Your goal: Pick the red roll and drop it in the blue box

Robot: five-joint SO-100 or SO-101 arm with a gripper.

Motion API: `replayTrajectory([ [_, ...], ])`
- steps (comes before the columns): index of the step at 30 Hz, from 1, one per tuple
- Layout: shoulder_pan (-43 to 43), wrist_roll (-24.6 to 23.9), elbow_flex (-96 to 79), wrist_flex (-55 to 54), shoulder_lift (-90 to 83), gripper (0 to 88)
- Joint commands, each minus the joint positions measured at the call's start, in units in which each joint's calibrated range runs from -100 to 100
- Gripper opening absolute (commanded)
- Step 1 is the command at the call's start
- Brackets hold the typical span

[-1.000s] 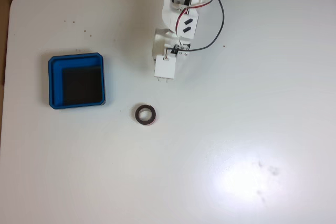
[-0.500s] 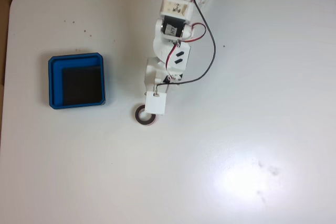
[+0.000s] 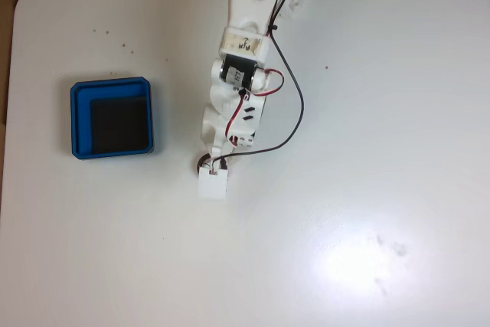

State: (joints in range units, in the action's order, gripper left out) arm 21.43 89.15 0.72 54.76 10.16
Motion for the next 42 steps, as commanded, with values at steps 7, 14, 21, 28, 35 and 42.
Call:
replayTrajectory([
  [7,3.15,0.34,11.68,1.67,7.4,0.5],
  [14,3.25,-0.19,10.96,1.92,7.56,0.5],
  [21,3.34,-0.27,10.87,2.33,7.56,2.5],
  [28,3.64,-0.27,10.15,2.5,7.82,12.7],
  [35,4.32,-0.27,9.79,2.5,9.32,15.8],
  [42,4.32,-0.27,9.79,2.42,11.16,15.8],
])
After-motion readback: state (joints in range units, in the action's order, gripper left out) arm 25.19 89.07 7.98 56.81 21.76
